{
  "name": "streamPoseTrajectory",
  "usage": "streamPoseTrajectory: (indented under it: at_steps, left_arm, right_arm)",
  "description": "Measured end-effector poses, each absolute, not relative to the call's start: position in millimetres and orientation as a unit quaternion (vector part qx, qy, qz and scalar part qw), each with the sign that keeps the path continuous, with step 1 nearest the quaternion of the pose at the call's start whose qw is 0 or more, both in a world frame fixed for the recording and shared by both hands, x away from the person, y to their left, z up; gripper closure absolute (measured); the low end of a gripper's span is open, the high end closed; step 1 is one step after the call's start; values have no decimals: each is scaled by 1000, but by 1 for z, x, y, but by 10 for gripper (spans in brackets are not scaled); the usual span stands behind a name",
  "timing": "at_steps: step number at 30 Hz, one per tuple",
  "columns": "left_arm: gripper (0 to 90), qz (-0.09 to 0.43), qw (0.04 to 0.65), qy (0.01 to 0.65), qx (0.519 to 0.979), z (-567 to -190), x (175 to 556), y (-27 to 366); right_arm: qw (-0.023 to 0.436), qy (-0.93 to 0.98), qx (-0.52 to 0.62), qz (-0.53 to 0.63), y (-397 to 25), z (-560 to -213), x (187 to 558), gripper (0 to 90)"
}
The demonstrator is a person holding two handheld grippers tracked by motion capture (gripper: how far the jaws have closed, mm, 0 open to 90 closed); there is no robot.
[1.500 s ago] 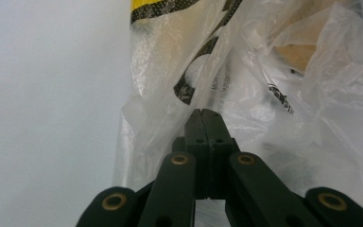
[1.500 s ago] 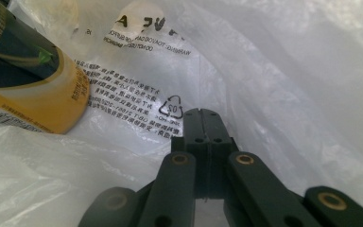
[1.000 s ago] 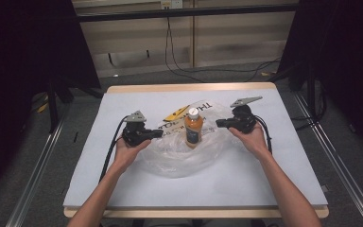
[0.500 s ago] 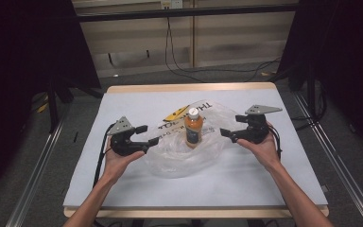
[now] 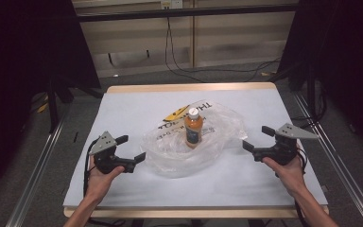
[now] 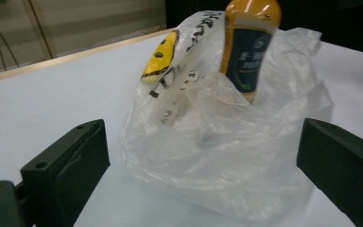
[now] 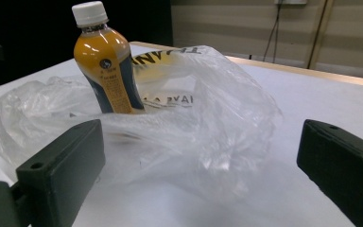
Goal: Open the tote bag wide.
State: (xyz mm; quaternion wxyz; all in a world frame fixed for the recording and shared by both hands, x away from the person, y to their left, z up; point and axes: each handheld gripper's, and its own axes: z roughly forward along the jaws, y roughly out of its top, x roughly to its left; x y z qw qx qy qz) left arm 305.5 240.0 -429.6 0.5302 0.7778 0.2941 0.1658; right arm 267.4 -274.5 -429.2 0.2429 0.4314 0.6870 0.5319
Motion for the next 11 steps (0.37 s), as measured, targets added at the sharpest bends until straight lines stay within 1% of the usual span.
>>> streamPoseTrajectory:
  at_steps: [2, 4, 6, 9, 11]
  left_arm:
    - [26, 178, 532, 298, 772, -431, 298, 244]
    - [26, 168, 538, 300, 770, -437, 290, 251]
    - [26, 157, 540, 310, 766, -443, 285, 254]
    - [31, 159, 524, 308, 778, -446, 280, 259]
    - [29, 166, 524, 317, 773, -446, 280, 262]
  right_arm:
    - [246, 688, 433, 529, -277, -432, 258, 26]
    - [252, 689, 432, 525, -277, -436, 244, 38]
    - [246, 684, 433, 533, -278, -441, 233, 40]
    - [244, 690, 433, 526, -278, -446, 226, 40]
    - [246, 693, 429, 524, -278, -444, 227, 31]
